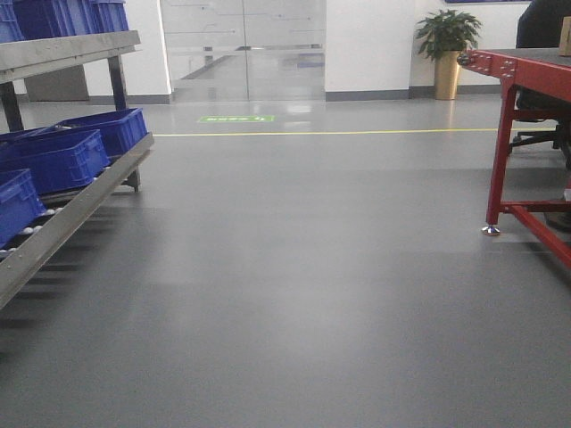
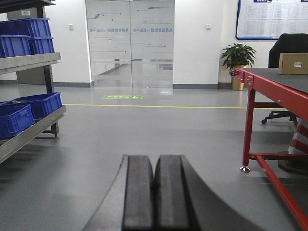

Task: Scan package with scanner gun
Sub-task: 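Drive the base forward along the aisle past the blue crates, then turn the base toward the red conveyor table and stop beside it, then move the left gripper above the brown cardboard box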

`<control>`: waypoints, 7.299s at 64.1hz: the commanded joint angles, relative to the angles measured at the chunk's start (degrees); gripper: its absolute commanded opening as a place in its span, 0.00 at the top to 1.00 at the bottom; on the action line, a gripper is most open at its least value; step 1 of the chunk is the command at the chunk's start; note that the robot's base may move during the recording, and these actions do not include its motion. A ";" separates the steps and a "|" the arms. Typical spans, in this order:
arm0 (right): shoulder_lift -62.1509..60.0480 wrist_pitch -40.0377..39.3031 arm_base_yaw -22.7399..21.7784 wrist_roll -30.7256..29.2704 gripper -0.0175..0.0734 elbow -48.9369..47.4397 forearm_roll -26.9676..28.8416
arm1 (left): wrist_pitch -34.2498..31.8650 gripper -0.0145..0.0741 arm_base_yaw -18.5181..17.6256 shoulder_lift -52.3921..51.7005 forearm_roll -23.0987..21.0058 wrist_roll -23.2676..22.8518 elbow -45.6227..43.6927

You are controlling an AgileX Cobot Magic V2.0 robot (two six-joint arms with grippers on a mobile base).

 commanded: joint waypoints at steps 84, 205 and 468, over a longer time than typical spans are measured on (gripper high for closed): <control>-0.16 -0.84 0.02 -0.09 0.99 -0.01 -0.42 | -0.98 0.96 -0.01 -0.17 -0.32 0.00 -0.20; -0.16 -0.84 0.02 -0.09 0.99 -0.01 -0.42 | -0.98 0.96 -0.01 -0.17 -0.32 0.00 -0.20; -0.16 -0.84 0.02 -0.09 0.99 -0.01 -0.42 | -0.98 0.96 -0.01 -0.17 -0.32 0.00 -0.20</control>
